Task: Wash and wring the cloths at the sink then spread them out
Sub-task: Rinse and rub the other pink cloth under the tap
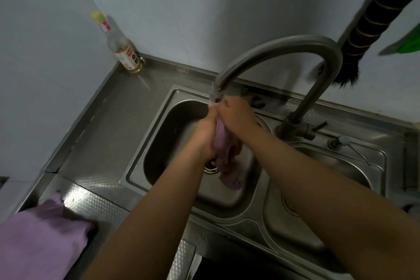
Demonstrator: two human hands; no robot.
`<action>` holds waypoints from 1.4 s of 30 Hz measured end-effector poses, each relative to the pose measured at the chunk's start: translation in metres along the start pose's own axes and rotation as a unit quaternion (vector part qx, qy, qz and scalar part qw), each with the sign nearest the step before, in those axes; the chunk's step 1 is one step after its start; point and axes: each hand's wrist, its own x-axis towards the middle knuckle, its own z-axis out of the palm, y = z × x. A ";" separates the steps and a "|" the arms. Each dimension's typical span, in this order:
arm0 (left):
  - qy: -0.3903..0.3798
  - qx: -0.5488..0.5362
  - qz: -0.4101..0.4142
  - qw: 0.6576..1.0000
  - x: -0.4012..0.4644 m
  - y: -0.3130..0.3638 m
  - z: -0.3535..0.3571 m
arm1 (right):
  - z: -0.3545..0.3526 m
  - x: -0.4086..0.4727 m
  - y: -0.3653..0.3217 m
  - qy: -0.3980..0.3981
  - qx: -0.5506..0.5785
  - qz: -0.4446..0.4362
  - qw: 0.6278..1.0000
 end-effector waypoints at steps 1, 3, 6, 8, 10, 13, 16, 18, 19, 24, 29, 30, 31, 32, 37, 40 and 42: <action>-0.015 0.091 0.024 0.995 0.000 0.003 -0.007 | -0.007 0.007 0.002 -0.029 0.025 -0.001 0.999; -0.063 0.378 0.098 0.918 -0.002 0.016 -0.026 | -0.014 0.013 0.002 -0.090 0.016 -0.014 0.996; -0.121 0.596 0.097 0.788 -0.003 0.036 -0.049 | -0.024 0.015 0.000 -0.183 -0.057 -0.006 0.981; -0.120 0.545 0.122 0.821 -0.003 0.046 -0.059 | -0.037 0.016 0.006 -0.241 -0.058 0.000 0.969; -0.133 0.464 0.152 0.863 0.002 0.050 -0.069 | -0.047 0.016 0.018 -0.319 -0.046 0.013 0.946; -0.096 0.370 0.189 0.904 0.009 0.046 -0.073 | -0.048 0.017 0.043 -0.403 -0.088 0.014 0.911; -0.067 0.212 0.199 0.954 0.011 0.043 -0.068 | -0.038 0.016 0.066 -0.394 -0.029 0.025 0.918; -0.009 0.142 0.200 0.969 0.011 0.042 -0.066 | -0.034 0.012 0.073 -0.340 0.121 0.064 0.930; 0.020 0.127 0.198 0.972 0.015 0.040 -0.066 | -0.032 0.009 0.072 -0.299 0.210 0.096 0.926; 0.054 0.013 0.098 0.994 0.015 0.024 -0.034 | 0.003 -0.015 0.023 -0.091 0.268 0.085 0.955; 0.081 0.015 0.059 0.995 0.009 0.009 0.010 | 0.011 0.003 -0.005 0.047 0.045 0.078 0.995; 0.089 0.016 0.056 0.994 0.007 0.008 0.016 | 0.008 0.009 -0.003 0.051 0.039 0.097 0.993; 0.104 0.019 0.060 0.993 0.008 0.009 0.015 | 0.009 0.008 -0.002 0.038 0.045 0.100 0.993; 0.125 0.017 0.069 0.990 0.010 0.013 0.010 | 0.015 0.003 -0.004 0.025 0.043 0.086 0.995; 0.113 -0.003 0.019 0.993 0.014 0.005 0.004 | 0.013 -0.004 -0.013 0.023 -0.021 0.067 0.997; 0.106 -0.002 0.000 0.994 0.007 0.006 0.010 | 0.006 0.002 -0.015 0.058 0.016 0.060 0.996; 0.131 -0.006 0.049 0.990 0.015 0.013 0.000 | 0.021 -0.010 -0.025 0.039 -0.019 0.036 0.998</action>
